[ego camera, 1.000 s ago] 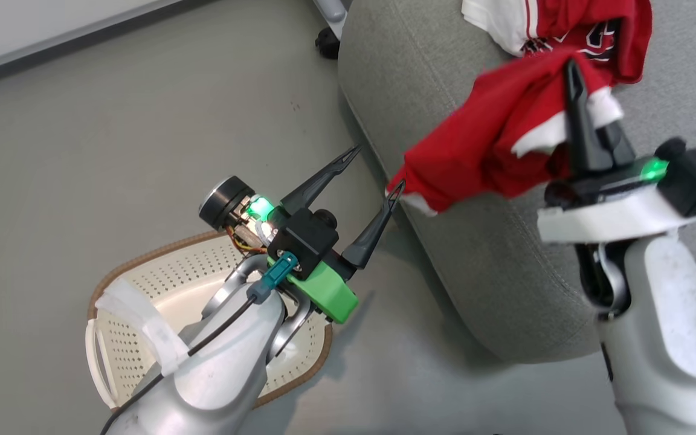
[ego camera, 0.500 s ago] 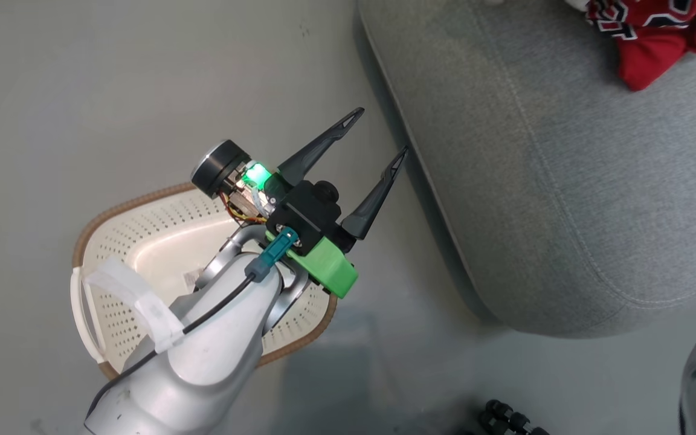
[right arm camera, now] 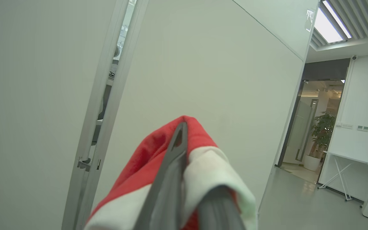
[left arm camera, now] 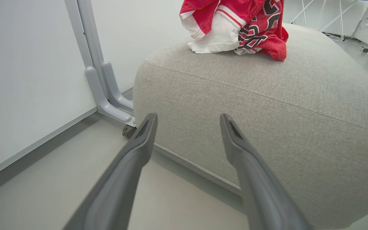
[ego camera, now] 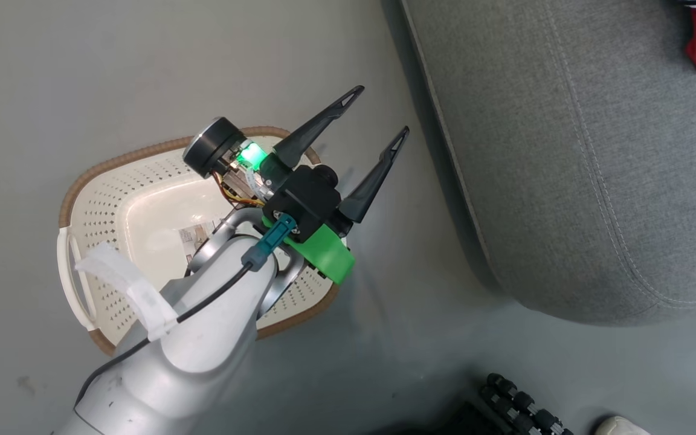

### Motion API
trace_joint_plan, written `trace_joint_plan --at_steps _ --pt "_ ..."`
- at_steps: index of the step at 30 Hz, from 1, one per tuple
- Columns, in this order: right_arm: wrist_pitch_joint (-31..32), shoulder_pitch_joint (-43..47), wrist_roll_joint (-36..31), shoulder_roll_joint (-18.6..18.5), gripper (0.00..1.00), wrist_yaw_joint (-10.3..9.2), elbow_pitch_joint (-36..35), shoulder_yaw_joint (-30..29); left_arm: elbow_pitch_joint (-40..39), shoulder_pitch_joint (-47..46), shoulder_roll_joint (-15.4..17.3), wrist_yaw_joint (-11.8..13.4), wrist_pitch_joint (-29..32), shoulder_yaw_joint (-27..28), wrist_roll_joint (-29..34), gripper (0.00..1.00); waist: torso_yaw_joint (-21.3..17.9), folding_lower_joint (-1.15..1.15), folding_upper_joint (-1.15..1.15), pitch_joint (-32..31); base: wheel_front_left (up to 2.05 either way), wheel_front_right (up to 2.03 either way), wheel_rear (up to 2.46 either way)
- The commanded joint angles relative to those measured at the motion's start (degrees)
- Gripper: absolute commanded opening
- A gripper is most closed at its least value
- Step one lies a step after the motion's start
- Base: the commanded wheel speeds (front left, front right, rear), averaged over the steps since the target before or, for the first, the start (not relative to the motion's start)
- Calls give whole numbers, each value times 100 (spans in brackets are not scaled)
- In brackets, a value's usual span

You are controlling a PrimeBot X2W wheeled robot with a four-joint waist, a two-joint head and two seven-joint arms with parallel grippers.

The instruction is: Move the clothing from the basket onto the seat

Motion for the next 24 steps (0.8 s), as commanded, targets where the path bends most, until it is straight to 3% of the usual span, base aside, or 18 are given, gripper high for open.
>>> trace_joint_plan --at_steps 1,5,24 --pt "-27 -24 -1 -75 0 -4 104 -42 -6 -99 62 -26 -2 31 7 100 -20 0 0 53 0 0 0" --pt "-22 212 -6 -127 0 -4 437 -5 10 -92 122 -23 -2 57 16 100 -80 0 0 125 0 0 0" --pt "-22 1548 -161 481 0 -4 1854 317 32 -135 212 -24 -2 25 -15 100 -27 0 0 305 0 0 0"
